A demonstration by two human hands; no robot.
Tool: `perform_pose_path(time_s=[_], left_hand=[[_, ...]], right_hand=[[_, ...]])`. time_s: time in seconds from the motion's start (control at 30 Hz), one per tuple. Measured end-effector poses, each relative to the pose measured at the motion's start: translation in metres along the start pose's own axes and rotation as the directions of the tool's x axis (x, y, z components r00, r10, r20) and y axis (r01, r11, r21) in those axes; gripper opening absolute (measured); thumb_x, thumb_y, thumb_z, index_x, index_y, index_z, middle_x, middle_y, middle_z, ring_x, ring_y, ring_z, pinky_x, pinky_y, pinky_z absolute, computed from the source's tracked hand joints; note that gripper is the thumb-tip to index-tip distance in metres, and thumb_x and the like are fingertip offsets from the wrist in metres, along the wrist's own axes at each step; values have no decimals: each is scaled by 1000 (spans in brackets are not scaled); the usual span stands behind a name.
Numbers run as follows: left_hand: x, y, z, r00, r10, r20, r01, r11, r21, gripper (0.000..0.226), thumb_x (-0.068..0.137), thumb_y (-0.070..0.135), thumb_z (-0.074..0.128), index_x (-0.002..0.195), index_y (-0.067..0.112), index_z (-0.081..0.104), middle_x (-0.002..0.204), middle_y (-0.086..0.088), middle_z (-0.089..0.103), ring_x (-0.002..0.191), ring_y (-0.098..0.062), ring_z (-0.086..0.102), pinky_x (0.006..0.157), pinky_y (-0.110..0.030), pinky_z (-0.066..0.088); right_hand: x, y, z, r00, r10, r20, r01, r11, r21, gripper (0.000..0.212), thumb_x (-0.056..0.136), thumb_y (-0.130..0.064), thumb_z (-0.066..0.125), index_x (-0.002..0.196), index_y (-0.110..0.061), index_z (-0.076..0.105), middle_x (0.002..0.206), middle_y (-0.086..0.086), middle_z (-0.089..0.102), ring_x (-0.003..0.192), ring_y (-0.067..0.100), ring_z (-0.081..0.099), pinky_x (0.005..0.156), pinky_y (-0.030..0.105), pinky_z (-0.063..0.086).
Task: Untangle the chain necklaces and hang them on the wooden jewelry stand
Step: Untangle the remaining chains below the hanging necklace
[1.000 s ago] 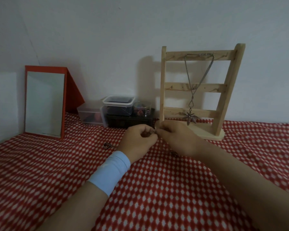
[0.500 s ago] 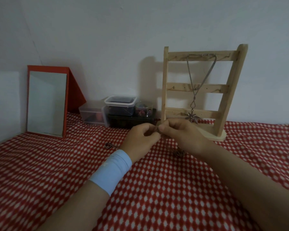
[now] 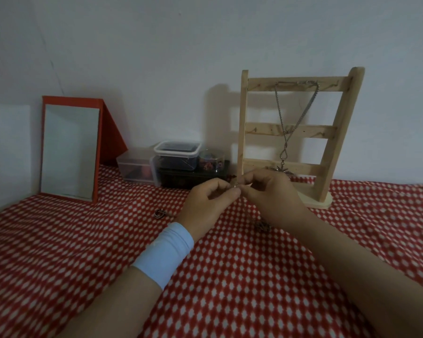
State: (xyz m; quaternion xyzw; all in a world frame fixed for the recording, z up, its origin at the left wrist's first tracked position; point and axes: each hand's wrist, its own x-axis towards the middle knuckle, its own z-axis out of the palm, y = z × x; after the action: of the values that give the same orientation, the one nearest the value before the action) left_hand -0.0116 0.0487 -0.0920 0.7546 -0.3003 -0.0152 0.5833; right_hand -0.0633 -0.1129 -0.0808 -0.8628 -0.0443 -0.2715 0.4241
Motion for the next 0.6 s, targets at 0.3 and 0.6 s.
perform_pose_path(time_s=[0.3, 0.6], left_hand=[[3, -1, -7, 994, 38, -105, -39, 999, -9, 9, 80, 17, 78, 79, 23, 72, 81, 6, 74, 80, -6, 69, 76, -18, 54], [3, 1, -12, 997, 71, 11, -72, 991, 115, 18, 74, 17, 84, 77, 28, 70, 79, 12, 72, 77, 1, 67, 75, -14, 52]], right_hand=[[4, -1, -10, 986, 29, 164, -41, 997, 71, 14, 93, -11, 70, 97, -19, 80, 94, -5, 78, 88, 16, 74, 84, 42, 61], [6, -6, -19, 957, 102, 272, -118, 992, 43, 10, 92, -23, 72, 87, -21, 80, 86, -9, 78, 84, 4, 73, 81, 24, 58]])
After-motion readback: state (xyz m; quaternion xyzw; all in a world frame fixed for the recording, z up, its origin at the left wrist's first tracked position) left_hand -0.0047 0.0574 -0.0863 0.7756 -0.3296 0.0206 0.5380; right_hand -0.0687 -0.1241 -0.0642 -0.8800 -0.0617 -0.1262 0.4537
